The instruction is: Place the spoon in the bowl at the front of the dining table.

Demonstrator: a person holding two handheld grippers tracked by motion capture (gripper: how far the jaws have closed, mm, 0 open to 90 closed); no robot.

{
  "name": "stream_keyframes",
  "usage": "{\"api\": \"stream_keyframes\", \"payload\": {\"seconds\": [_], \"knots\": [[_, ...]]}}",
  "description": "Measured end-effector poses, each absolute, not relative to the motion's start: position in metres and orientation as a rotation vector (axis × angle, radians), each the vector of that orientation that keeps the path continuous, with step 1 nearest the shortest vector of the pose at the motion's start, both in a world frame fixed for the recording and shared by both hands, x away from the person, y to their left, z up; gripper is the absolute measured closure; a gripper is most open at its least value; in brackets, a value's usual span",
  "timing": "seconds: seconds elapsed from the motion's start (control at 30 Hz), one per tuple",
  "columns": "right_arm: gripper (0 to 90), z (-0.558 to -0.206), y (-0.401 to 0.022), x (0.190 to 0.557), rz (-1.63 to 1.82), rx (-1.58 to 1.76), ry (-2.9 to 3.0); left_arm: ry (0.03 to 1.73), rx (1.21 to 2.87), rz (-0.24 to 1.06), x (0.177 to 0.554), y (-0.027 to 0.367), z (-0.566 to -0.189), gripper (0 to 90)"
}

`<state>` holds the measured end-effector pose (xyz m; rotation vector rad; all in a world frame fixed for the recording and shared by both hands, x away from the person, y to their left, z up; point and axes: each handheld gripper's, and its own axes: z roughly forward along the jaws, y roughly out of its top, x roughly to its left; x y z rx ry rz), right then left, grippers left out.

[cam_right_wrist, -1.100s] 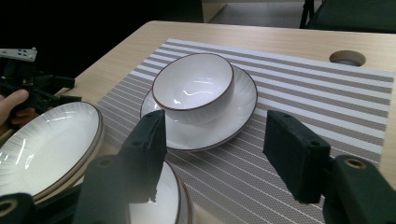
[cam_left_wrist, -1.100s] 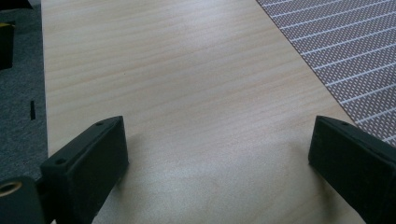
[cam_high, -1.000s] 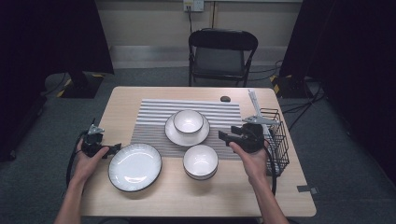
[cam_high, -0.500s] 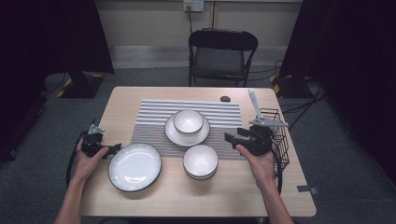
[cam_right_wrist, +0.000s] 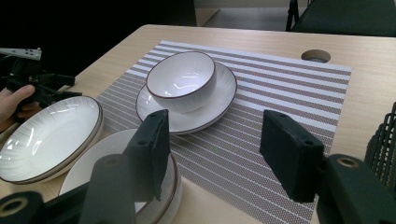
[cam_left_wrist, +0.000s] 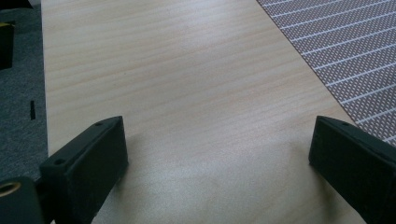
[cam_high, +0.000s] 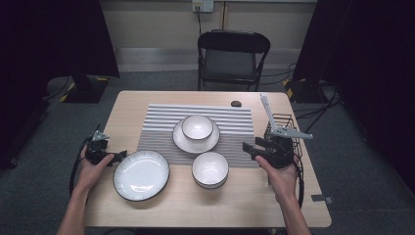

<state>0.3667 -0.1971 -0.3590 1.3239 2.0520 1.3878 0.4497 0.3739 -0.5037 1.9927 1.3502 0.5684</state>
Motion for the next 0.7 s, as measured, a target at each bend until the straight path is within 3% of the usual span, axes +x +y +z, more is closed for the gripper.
{"api": "stream_keyframes", "payload": {"seconds": [0.37,0.7], "knots": [[48.7,-0.353,-0.222,0.355,1.393,1.343,1.997,1.351,1.994,0.569,0.450,0.374,-0.504,3.9],[60.2,-0.353,-0.245,0.347,1.351,1.372,1.982,1.352,1.993,0.569,0.450,0.374,-0.504,3.9]]}}
